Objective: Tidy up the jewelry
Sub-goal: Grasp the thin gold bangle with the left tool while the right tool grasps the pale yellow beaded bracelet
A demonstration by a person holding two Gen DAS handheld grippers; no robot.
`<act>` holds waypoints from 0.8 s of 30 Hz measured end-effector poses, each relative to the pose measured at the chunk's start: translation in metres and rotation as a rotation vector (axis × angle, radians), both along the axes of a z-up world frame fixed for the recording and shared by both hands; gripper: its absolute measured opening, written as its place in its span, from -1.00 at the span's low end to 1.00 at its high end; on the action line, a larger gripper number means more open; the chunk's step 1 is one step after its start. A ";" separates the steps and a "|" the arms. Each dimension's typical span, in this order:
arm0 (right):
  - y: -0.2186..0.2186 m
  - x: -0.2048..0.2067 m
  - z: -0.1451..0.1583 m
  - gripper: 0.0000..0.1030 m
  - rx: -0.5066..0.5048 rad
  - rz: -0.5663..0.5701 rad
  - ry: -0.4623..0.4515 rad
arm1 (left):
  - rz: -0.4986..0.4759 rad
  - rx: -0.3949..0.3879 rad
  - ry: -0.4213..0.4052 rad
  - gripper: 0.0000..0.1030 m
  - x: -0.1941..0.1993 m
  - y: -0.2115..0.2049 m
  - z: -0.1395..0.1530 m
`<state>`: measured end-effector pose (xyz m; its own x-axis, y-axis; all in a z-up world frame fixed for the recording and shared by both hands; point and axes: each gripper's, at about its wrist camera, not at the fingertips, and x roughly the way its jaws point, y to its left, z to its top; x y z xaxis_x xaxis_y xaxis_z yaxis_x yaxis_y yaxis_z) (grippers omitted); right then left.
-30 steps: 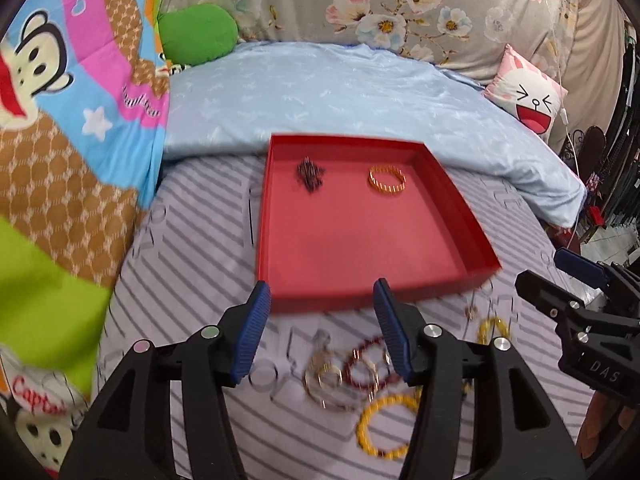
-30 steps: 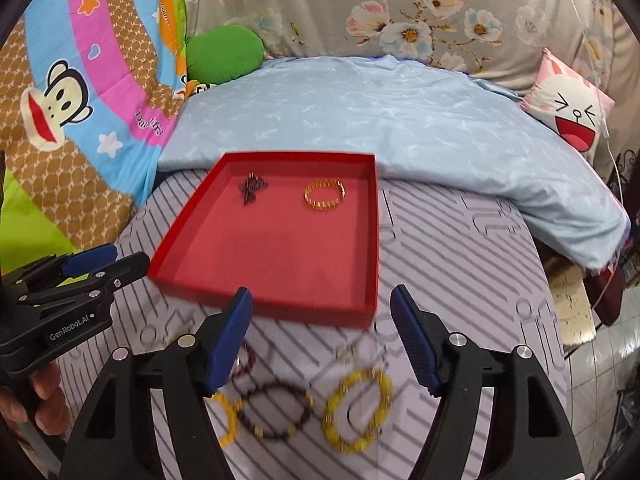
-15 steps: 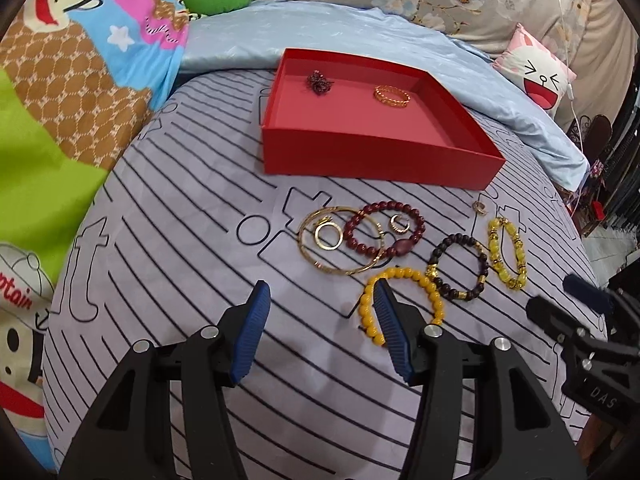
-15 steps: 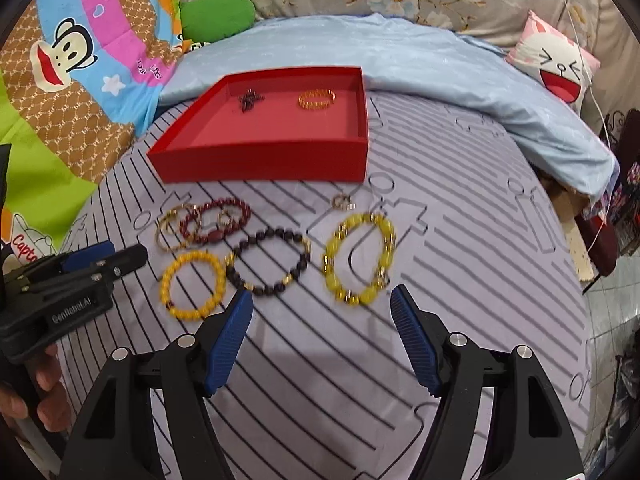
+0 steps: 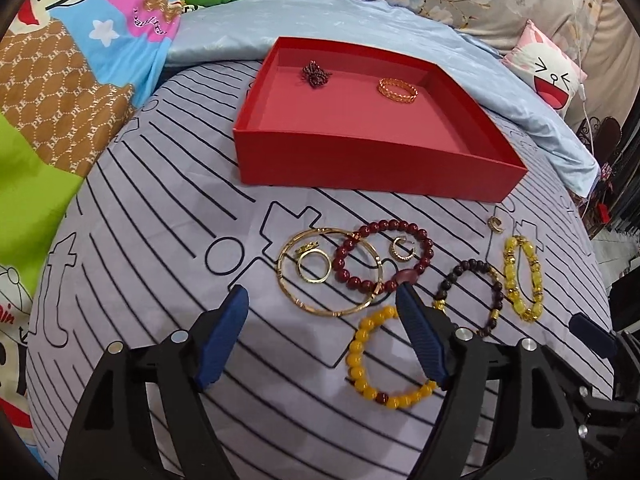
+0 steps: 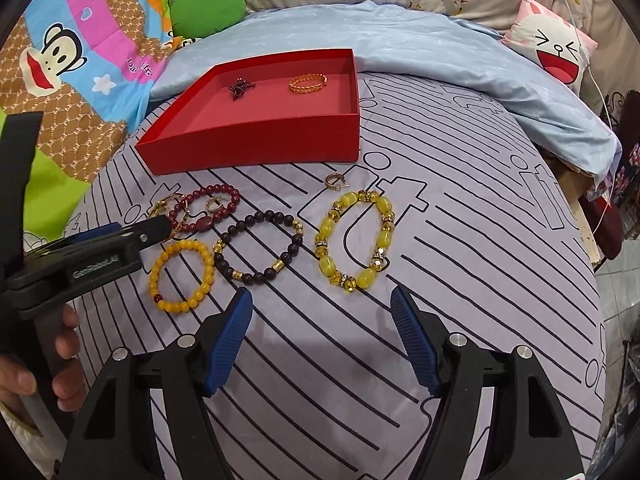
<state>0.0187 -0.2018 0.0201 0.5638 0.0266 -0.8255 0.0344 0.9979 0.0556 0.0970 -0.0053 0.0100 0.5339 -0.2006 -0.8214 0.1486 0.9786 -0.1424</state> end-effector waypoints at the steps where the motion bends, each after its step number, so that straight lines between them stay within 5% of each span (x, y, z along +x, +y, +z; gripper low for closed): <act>1: 0.000 0.001 -0.001 0.34 0.001 0.000 0.003 | 0.000 0.002 0.006 0.40 0.003 -0.002 -0.002; 9: 0.001 0.013 -0.009 0.34 0.010 0.004 0.021 | 0.012 0.019 0.002 0.39 0.017 -0.009 -0.009; 12: 0.002 0.017 -0.010 0.34 0.013 0.005 0.025 | -0.005 0.032 -0.009 0.15 0.017 -0.012 -0.008; 24: -0.008 0.023 -0.010 0.34 0.016 -0.026 0.020 | -0.029 0.019 -0.029 0.14 -0.002 -0.009 0.001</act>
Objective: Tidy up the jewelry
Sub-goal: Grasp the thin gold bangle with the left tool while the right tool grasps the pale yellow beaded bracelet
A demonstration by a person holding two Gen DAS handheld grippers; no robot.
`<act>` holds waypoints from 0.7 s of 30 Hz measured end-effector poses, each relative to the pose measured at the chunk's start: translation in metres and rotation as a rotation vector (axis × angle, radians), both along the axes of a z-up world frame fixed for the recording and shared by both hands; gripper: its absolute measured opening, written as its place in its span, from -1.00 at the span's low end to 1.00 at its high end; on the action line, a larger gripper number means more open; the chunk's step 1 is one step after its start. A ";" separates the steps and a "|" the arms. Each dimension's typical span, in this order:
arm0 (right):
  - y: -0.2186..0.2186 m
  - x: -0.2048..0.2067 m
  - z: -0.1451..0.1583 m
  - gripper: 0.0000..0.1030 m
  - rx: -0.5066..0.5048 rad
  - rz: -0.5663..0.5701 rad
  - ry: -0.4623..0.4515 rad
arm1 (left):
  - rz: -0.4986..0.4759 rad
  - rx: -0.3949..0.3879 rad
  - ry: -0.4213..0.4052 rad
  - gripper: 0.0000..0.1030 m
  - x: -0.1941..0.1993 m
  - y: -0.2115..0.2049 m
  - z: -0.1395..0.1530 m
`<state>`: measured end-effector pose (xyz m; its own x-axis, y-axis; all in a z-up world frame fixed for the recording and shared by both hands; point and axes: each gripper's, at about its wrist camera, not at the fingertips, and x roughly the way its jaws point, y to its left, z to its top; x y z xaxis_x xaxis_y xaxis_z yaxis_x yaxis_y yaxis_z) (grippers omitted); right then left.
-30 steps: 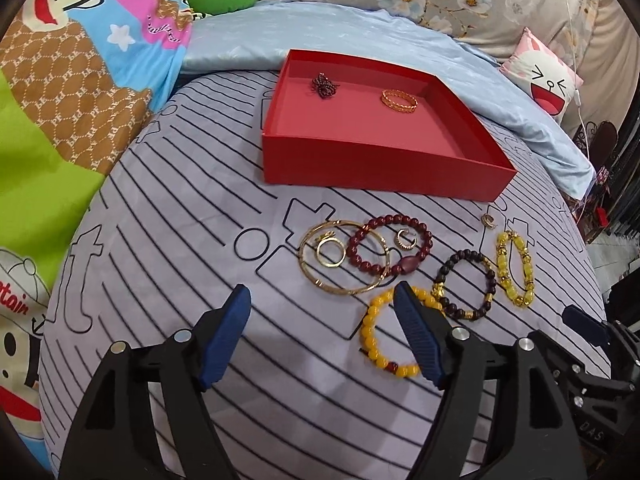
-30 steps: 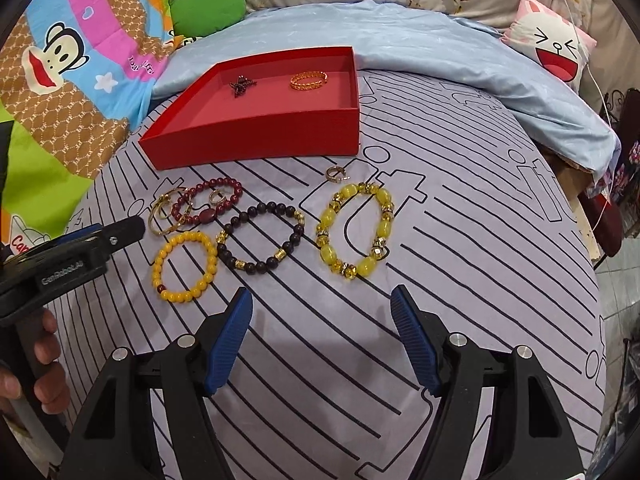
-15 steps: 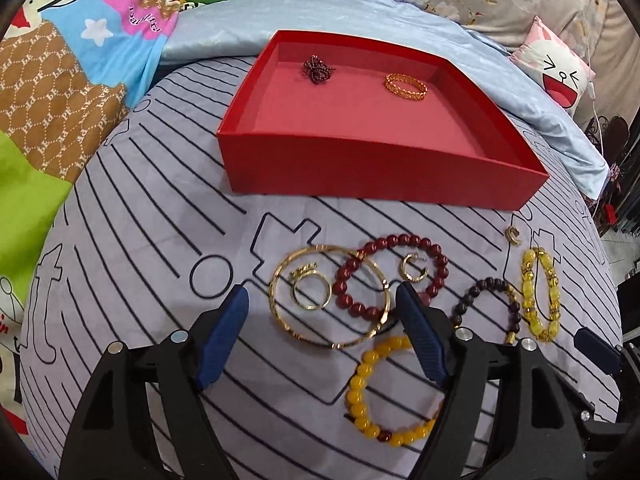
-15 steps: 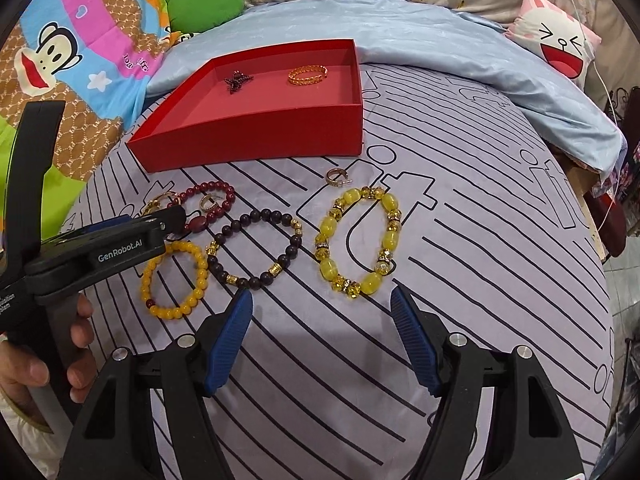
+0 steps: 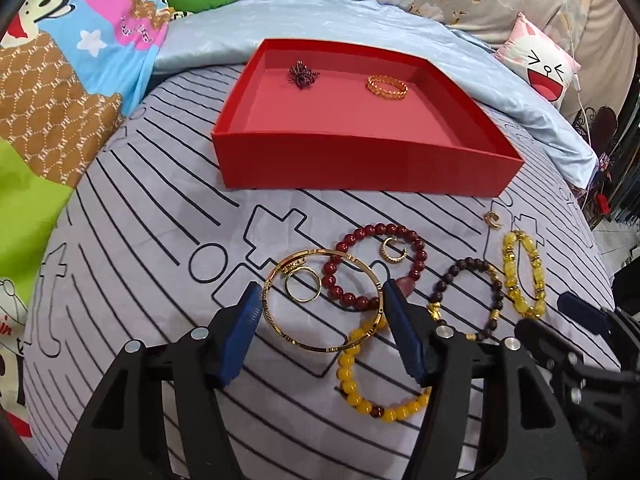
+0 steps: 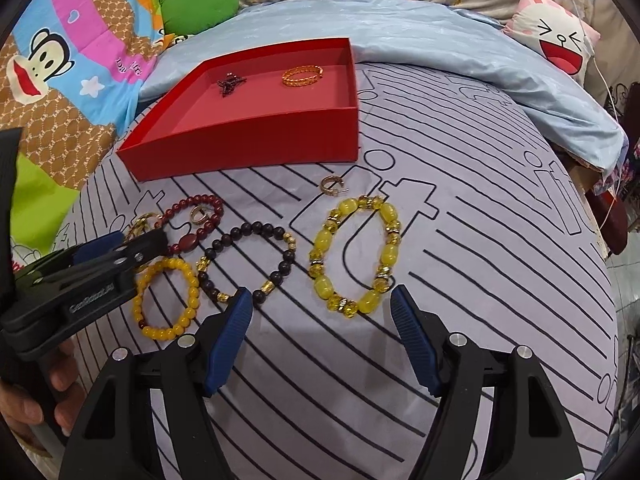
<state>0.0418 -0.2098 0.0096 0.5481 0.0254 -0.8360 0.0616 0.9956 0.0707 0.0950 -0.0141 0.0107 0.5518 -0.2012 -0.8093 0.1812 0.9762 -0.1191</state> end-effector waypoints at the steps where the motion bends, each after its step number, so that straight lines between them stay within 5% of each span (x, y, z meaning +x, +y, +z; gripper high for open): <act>1: -0.002 0.000 0.000 0.34 -0.001 -0.006 -0.001 | -0.001 0.000 -0.006 0.14 -0.002 0.000 0.003; 15: -0.032 0.012 0.004 0.30 0.005 -0.085 -0.021 | 0.013 -0.036 -0.020 0.14 -0.019 0.014 0.018; 21: -0.039 0.020 -0.002 -0.01 0.001 -0.099 -0.002 | 0.014 -0.043 -0.013 0.14 -0.019 0.015 0.017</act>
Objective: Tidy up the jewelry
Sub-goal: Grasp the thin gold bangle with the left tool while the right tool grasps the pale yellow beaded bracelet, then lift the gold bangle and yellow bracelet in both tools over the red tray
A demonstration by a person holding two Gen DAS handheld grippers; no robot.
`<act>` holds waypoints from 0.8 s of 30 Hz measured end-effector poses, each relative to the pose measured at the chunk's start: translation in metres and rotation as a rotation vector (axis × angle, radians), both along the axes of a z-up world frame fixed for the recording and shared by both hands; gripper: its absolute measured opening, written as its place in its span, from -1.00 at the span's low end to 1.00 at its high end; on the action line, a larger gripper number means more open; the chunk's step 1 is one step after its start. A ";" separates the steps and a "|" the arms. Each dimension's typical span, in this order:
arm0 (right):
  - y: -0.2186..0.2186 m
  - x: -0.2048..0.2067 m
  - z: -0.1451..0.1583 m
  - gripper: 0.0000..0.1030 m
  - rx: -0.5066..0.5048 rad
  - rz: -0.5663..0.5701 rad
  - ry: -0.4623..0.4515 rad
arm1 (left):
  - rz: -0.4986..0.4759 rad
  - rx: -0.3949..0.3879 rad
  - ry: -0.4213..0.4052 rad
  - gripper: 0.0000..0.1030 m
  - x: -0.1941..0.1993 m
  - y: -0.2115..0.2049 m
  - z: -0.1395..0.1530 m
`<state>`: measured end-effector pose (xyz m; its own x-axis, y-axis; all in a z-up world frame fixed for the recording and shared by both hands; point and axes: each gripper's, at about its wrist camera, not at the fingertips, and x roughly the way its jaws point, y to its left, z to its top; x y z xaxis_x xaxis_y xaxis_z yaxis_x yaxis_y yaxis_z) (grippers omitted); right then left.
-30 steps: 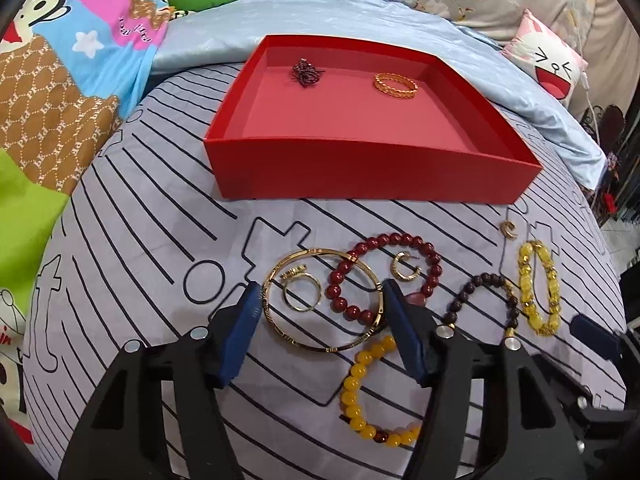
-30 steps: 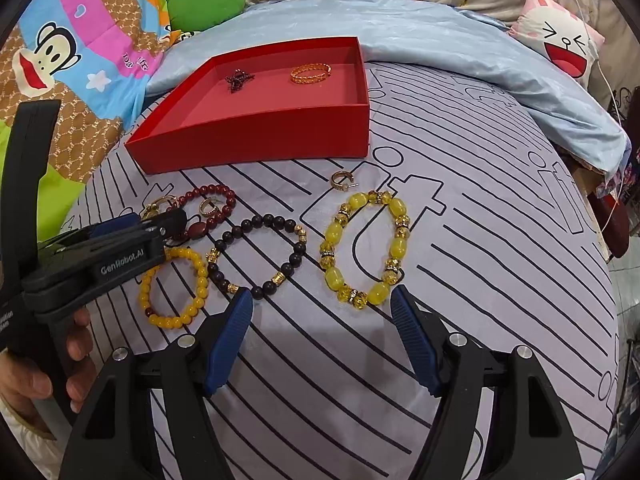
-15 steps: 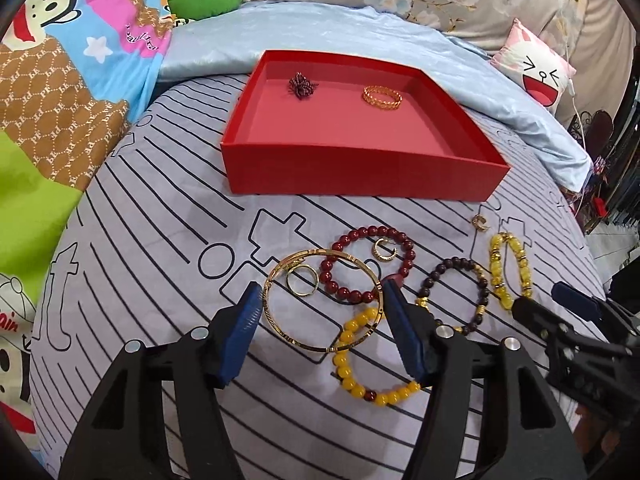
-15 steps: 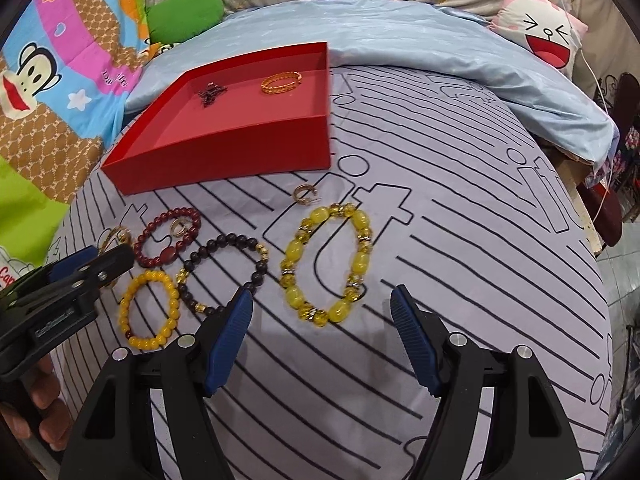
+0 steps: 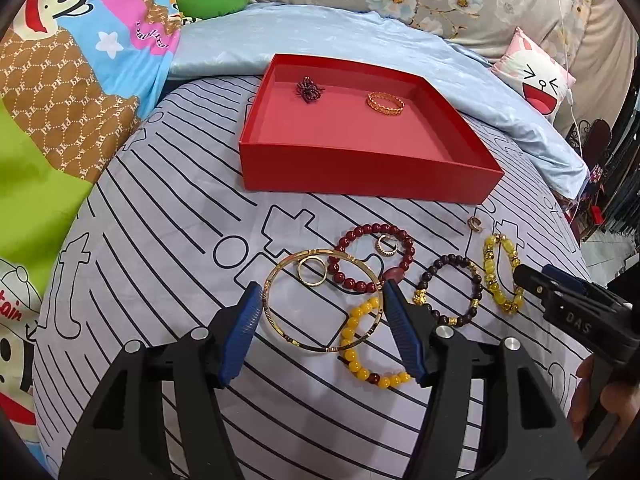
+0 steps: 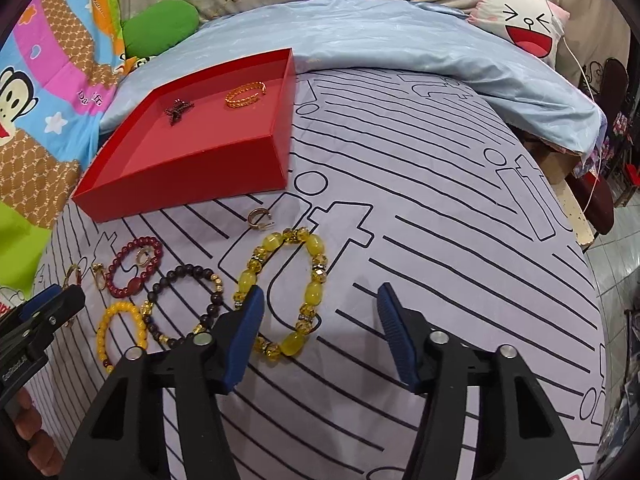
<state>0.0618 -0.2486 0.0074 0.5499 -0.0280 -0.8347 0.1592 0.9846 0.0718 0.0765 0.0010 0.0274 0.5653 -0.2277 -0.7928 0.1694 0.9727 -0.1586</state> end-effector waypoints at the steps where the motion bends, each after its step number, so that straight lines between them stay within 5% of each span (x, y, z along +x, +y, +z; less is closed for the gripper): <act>1: 0.001 0.001 -0.001 -0.08 -0.002 0.003 0.003 | 0.000 -0.001 0.002 0.14 0.000 0.000 -0.001; 9: 0.006 0.008 -0.010 -0.45 -0.036 0.018 0.013 | 0.001 0.000 0.014 0.14 0.002 0.000 -0.006; 13: 0.008 0.009 -0.010 -0.81 -0.042 0.019 0.007 | 0.006 0.000 0.021 0.14 0.003 0.001 -0.008; 24: 0.009 -0.002 0.009 -0.82 -0.004 0.023 -0.029 | 0.001 -0.005 0.017 0.14 -0.002 0.002 -0.002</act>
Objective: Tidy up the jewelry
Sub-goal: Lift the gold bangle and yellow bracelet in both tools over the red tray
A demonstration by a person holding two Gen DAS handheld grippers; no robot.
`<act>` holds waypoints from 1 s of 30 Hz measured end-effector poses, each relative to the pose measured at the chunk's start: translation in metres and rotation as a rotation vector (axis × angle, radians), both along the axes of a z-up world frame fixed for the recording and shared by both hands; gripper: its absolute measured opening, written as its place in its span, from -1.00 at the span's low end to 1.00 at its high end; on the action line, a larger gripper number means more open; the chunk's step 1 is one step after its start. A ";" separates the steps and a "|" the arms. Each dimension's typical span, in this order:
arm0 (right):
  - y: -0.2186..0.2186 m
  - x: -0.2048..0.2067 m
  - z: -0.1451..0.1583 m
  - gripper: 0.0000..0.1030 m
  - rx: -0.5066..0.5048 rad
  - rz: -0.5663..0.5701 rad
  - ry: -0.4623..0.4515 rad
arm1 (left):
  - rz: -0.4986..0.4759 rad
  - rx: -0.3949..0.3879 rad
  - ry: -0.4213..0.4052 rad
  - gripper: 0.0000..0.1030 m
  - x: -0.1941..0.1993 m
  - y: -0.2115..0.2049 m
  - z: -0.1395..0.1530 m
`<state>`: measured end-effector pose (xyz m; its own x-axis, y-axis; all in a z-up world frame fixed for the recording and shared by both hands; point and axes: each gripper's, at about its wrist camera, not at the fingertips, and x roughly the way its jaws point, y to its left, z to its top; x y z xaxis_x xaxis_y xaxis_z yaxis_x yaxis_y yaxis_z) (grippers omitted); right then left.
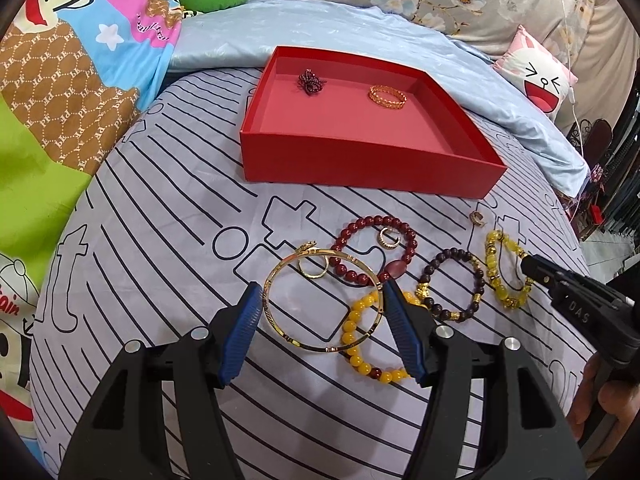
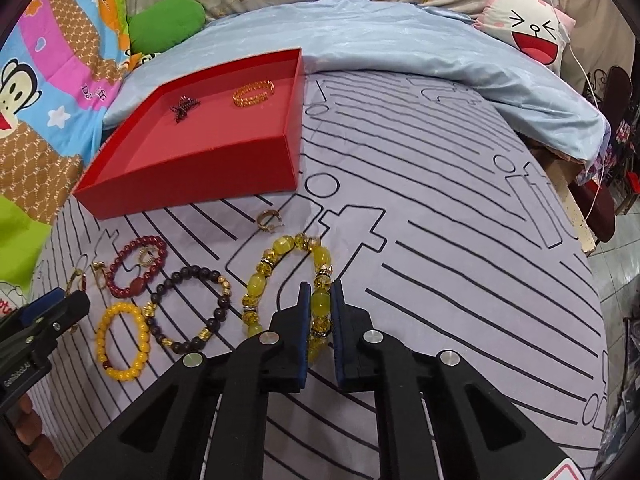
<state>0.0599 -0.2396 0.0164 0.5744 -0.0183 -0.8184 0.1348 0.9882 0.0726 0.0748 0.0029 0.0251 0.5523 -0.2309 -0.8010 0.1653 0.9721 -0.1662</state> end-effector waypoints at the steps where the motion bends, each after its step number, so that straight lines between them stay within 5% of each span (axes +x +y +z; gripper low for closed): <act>1: 0.001 -0.002 0.006 -0.82 0.006 0.004 -0.010 | -0.001 -0.002 -0.002 0.14 -0.001 0.000 0.003; 14: 0.016 0.016 0.084 -0.82 0.057 0.091 -0.124 | -0.035 -0.022 -0.060 0.14 0.024 0.000 0.057; 24: 0.038 0.100 0.132 -0.82 0.070 0.175 -0.205 | -0.065 -0.004 -0.099 0.14 0.105 -0.016 0.084; 30: 0.043 0.159 0.119 -0.82 0.181 0.189 -0.184 | -0.091 -0.007 -0.082 0.14 0.155 -0.030 0.074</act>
